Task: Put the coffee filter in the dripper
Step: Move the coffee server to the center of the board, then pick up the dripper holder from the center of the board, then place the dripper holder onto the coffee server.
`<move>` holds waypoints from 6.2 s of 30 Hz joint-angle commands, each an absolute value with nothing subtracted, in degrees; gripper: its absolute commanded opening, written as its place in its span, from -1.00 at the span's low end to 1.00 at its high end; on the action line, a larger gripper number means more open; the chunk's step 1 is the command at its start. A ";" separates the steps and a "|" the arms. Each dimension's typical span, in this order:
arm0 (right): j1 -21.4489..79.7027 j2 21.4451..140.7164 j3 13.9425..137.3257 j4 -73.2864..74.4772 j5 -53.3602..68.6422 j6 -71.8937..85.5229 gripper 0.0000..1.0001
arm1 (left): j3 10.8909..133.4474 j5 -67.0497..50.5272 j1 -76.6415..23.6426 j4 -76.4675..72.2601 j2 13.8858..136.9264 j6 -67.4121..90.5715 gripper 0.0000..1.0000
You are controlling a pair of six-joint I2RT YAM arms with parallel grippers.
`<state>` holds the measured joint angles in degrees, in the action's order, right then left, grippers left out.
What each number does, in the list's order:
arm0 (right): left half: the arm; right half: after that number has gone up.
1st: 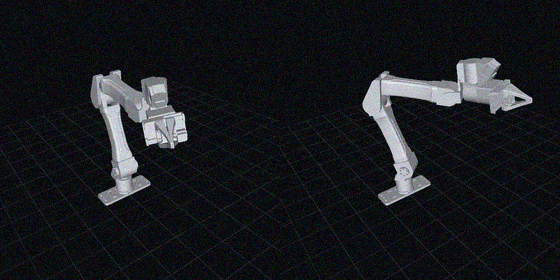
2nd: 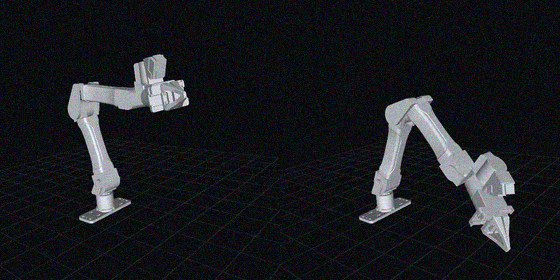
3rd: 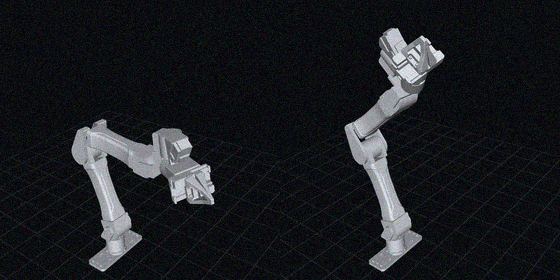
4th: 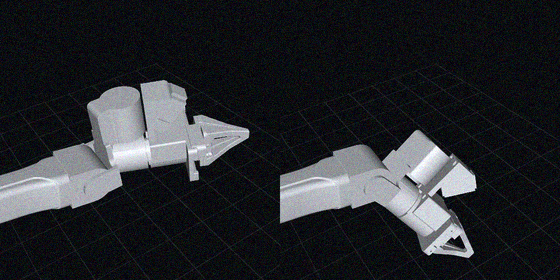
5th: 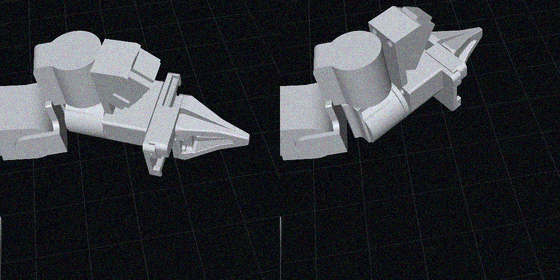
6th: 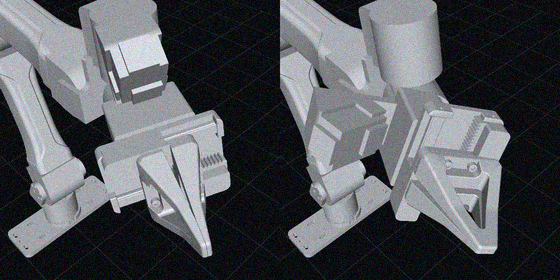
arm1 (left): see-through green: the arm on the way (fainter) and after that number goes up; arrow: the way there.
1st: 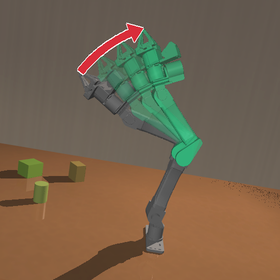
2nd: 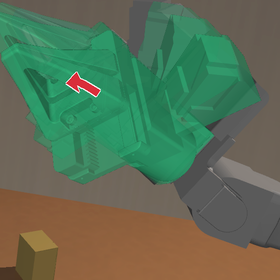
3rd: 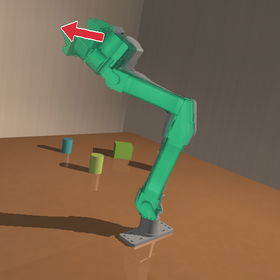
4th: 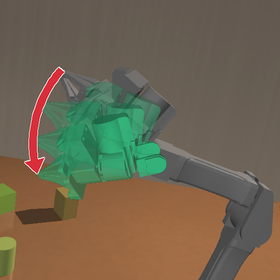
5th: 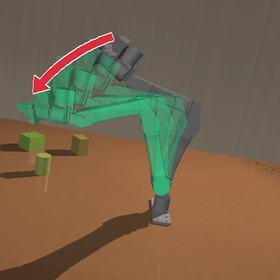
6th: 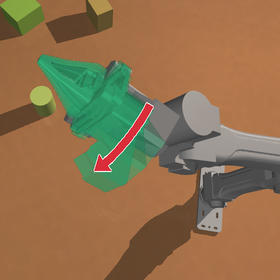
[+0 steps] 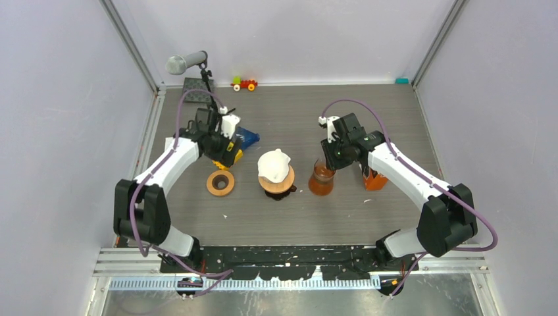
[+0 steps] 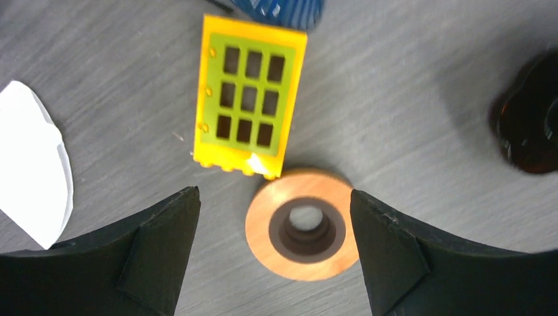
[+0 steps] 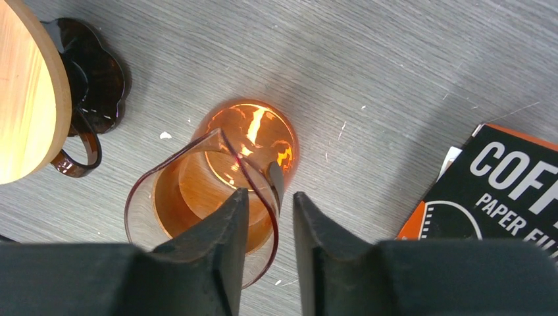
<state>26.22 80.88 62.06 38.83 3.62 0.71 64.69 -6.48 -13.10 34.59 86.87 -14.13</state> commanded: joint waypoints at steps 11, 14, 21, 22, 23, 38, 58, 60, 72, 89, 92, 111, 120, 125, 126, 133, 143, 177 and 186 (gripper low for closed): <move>26.46 72.05 62.00 34.35 5.26 -2.52 0.30 | 51.72 -16.20 -13.10 45.28 71.40 -32.58 0.68; 26.50 70.18 61.50 33.62 4.79 -2.79 0.30 | 49.97 -16.66 -13.33 44.73 71.84 -35.04 0.61; 25.46 69.16 60.97 33.36 4.07 -2.97 0.30 | 47.05 -16.60 -14.93 41.38 74.92 -38.46 0.50; 25.21 69.17 60.94 33.39 4.13 -2.99 0.30 | 47.00 -16.47 -15.08 40.79 75.52 -38.41 0.48; 25.05 69.14 60.94 33.40 4.19 -2.99 0.30 | 46.98 -16.52 -15.23 40.34 76.13 -38.61 0.46; 23.66 69.66 60.67 33.46 5.33 -2.74 0.30 | 45.79 -13.52 -17.41 35.77 81.18 -39.45 0.37; 21.31 68.62 60.64 33.91 7.07 -2.64 0.30 | 46.32 -10.96 -17.41 43.11 77.86 -38.63 -0.62; 20.89 68.20 60.58 33.88 7.27 -2.64 0.30 | 47.51 -10.69 -17.41 47.04 75.04 -38.54 -0.68; 19.85 67.72 60.72 33.92 6.68 -2.37 0.30 | 71.03 -8.22 -29.31 64.21 67.38 -29.42 -0.69; 10.51 64.73 60.21 33.75 7.61 -0.82 0.31 | 110.20 -3.54 -54.60 71.56 94.56 -27.69 -0.65; 8.13 64.05 60.12 33.71 7.90 -0.66 0.31 | 115.60 -4.08 -58.15 71.64 100.13 -29.66 -0.62; 1.11 58.99 58.53 31.31 2.57 -0.07 0.30 | 133.53 -10.55 -62.69 71.65 123.85 -34.32 -0.61; 0.70 58.22 58.14 31.21 4.50 -0.08 0.30 | 133.15 -8.66 -62.74 70.69 125.55 -34.94 -0.59; 0.70 58.15 58.01 31.24 5.19 -0.09 0.30 | 132.23 -6.61 -62.67 69.68 125.76 -35.40 -0.54; 0.70 58.16 58.01 31.27 5.27 -0.08 0.30 | 132.12 -6.54 -62.67 69.56 125.73 -35.34 -0.54; 0.70 58.18 58.07 31.43 5.89 -0.09 0.30 | 132.02 -6.09 -62.49 69.29 126.29 -35.60 -0.50; -0.88 58.22 58.10 31.73 6.77 -0.02 0.30 | 131.23 -6.50 -62.06 69.01 126.93 -35.85 -0.44; -1.41 58.43 58.10 31.95 7.72 1.20 0.30 | 130.36 -4.95 -61.30 67.62 121.01 -34.85 0.03; -1.49 58.36 58.10 31.90 8.36 1.18 0.30 | 125.65 0.46 -60.79 64.06 110.83 -31.53 0.25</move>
<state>-1.26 59.57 57.93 33.85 7.44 0.58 128.75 -3.36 -61.67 68.36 120.20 -33.98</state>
